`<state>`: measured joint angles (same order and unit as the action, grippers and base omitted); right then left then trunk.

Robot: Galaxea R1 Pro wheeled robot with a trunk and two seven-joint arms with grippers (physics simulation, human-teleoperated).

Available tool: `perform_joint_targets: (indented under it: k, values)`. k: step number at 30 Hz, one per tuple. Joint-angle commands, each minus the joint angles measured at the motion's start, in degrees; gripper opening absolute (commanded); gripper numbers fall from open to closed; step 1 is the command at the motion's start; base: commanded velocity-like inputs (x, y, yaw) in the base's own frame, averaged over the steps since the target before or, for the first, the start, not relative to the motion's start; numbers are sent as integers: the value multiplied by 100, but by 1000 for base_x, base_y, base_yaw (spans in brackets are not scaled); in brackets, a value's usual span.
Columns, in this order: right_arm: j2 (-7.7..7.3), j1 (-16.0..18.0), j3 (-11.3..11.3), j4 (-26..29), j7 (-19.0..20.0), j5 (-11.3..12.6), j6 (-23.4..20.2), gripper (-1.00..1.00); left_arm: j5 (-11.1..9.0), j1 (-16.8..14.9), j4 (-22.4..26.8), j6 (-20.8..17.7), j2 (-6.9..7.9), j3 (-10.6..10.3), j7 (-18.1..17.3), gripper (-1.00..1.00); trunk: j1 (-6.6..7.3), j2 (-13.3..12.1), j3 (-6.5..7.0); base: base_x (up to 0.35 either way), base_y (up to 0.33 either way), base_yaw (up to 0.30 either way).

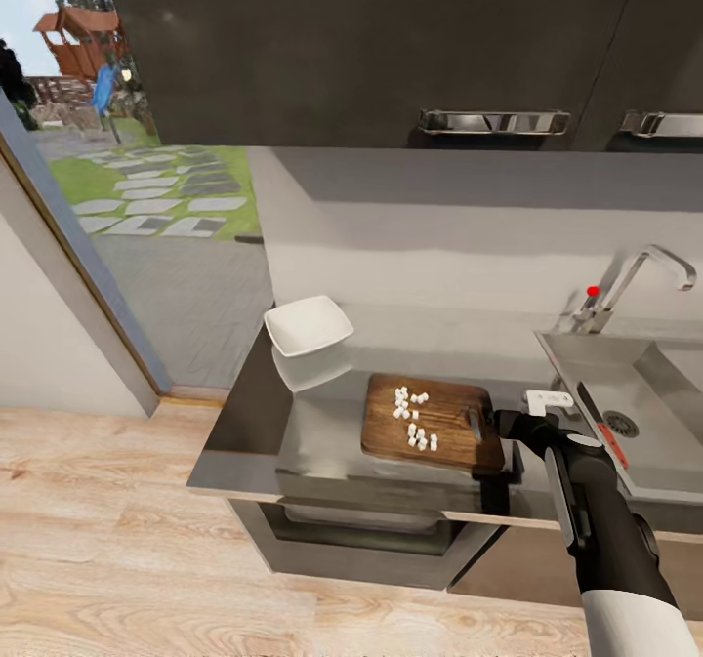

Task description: In the kitchen, take the Vidalia onion out of the sink, dice it on the chopping board with the paring knife, put the diced onion into the bowl on the countertop, then place both the paring knife and the chopping board into the sink.

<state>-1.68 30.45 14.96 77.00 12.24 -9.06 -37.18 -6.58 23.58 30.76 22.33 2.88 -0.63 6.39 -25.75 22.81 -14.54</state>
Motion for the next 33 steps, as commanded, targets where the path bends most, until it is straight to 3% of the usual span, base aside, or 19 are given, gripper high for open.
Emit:
perform_joint_targets:
  k: [1, 33]
  values:
    - [1, 5, 7, 6, 50, -60, -24, 100, -58, 1, 9, 8, 2, -16, 3, 100, -3, 11, -19, 0, 0, 0]
    - [8, 5, 7, -133, 54, -60, -17, 100, -62, 2, 0, 8, 2, -16, 3, 100, -3, 11, -309, 0, 0, 0]
